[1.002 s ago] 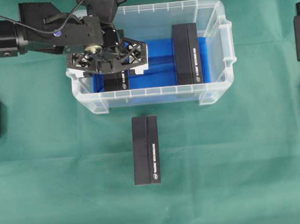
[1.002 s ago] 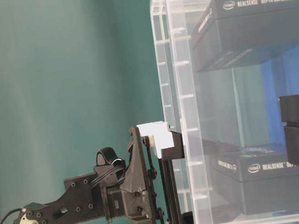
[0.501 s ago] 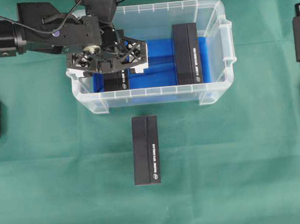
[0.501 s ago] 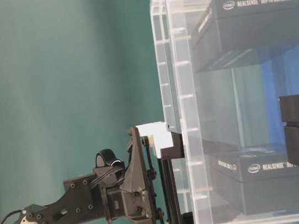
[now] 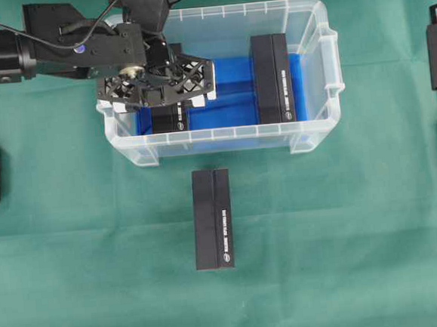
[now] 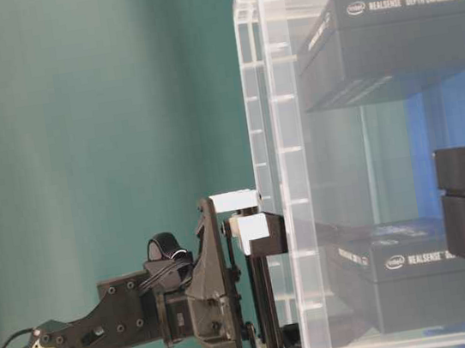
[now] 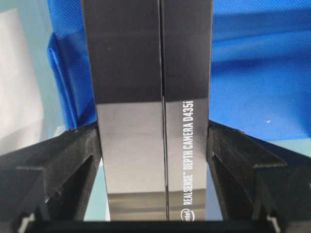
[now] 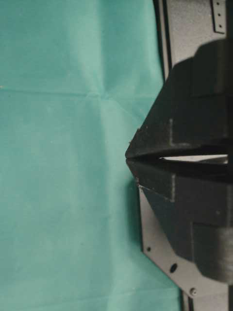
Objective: Take the box out of the case with the left arm.
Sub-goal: 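Lower the left gripper around the left box and close on it, then lift the left box up out of the case with the left gripper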
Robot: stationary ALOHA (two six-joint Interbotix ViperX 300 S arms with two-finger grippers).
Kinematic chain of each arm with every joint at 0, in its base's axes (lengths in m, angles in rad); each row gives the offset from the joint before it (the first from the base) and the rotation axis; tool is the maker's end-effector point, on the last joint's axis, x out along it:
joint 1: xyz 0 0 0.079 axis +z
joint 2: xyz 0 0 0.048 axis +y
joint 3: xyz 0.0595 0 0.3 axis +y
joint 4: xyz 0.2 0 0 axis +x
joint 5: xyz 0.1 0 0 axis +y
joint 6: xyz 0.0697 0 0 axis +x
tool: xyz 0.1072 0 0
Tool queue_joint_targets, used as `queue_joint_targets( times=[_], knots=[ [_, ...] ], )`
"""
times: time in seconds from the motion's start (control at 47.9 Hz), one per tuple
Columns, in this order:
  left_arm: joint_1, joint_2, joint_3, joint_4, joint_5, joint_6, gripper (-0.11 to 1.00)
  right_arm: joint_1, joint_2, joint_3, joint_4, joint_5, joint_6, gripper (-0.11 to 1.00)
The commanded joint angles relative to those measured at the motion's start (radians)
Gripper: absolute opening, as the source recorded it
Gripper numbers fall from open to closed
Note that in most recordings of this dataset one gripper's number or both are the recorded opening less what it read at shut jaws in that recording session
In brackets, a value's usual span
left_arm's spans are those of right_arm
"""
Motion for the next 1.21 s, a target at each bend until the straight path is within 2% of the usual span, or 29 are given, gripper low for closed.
queue_joint_targets(
  times=[0.0,0.48,0.897,1.189],
  knots=[
    [0.0,0.002,0.0,-0.002,-0.009,-0.005,0.63,-0.002,-0.002,-0.011,-0.003,-0.005,-0.002,0.02],
    [-0.005,-0.035,-0.031,-0.003,0.044,0.0,0.63,-0.002,-0.002,-0.011,-0.002,-0.005,-0.002,0.02],
    [-0.005,-0.106,-0.15,-0.006,0.176,0.005,0.63,-0.002,-0.002,-0.012,-0.003,-0.005,-0.002,0.02],
    [0.011,-0.201,-0.267,-0.005,0.318,0.006,0.63,-0.002,-0.002,-0.011,-0.005,-0.006,-0.002,0.02]
  ],
)
